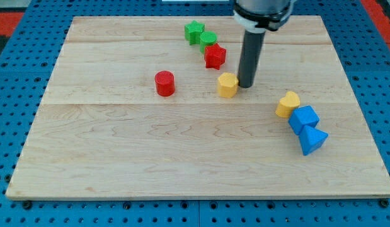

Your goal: Push the yellow hexagon into the yellow heart

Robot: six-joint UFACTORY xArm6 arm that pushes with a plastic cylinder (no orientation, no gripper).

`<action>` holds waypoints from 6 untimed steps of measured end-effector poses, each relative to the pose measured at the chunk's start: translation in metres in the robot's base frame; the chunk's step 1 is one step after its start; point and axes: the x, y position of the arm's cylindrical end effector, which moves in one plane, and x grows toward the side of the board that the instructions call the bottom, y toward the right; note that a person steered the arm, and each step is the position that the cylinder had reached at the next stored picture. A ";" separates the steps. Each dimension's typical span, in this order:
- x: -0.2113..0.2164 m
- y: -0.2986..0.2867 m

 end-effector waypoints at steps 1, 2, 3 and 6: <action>-0.020 -0.007; -0.032 -0.039; -0.031 -0.086; 0.016 0.026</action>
